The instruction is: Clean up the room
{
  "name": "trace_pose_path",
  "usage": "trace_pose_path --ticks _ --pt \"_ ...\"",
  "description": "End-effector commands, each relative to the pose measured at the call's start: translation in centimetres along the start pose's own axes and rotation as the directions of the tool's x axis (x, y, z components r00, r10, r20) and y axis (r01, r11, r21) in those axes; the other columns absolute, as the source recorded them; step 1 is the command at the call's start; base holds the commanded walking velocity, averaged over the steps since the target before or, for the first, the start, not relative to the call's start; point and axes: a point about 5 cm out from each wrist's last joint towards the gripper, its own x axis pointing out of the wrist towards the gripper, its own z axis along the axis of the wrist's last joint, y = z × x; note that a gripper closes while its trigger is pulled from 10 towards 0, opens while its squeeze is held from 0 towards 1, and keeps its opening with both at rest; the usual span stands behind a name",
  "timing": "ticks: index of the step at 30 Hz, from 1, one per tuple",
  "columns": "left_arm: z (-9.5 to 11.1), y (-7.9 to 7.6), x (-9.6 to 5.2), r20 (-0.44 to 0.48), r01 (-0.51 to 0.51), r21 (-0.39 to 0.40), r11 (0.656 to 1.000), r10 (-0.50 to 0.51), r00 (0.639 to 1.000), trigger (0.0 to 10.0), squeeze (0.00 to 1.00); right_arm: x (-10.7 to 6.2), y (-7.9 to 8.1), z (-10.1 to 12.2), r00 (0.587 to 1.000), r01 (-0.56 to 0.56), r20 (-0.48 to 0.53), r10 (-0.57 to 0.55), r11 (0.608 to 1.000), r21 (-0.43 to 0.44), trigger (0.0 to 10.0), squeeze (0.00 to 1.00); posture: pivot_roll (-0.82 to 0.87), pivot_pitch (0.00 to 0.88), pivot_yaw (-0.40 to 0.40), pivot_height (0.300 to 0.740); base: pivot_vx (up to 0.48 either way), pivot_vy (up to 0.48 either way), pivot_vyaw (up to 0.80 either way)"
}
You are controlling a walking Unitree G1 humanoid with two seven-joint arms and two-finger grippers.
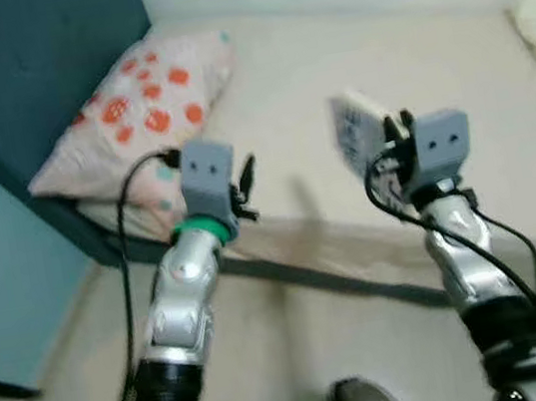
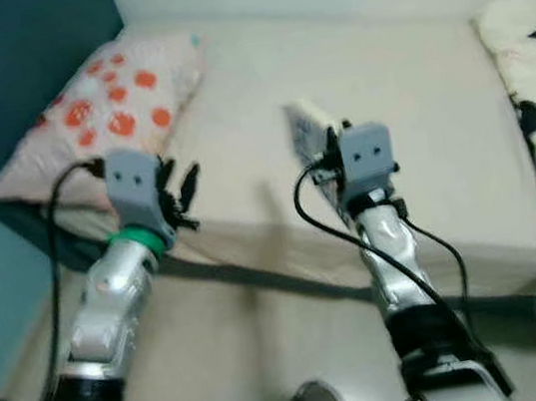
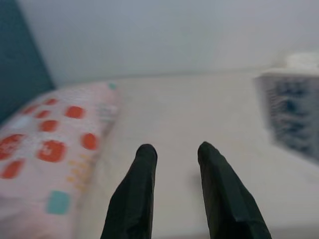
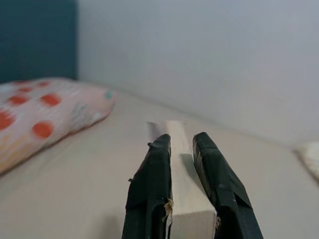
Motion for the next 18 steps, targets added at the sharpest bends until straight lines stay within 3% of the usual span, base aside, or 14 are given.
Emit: trace_pose_path --ticks 1,18 --pt "-0.72 0.46 -0.36 -0.026 -0.018 0.004 1.0 0.018 1.0 10.0 0.0 0.12 0.83 0.53 0.999 -0.024 0.035 0.023 1.0 0.012 10.0 0.0 0.0 0.037 0.059 0.715 0.48 0.0 0.0" --pt "-0.81 0.55 -0.31 -0.03 -0.022 0.005 1.0 0.022 0.999 10.0 0.0 0.0 0.96 0.41 0.999 -0.028 0.032 0.027 0.999 0.024 10.0 0.0 0.0 0.042 0.061 0.715 0.464 0.0 0.0"
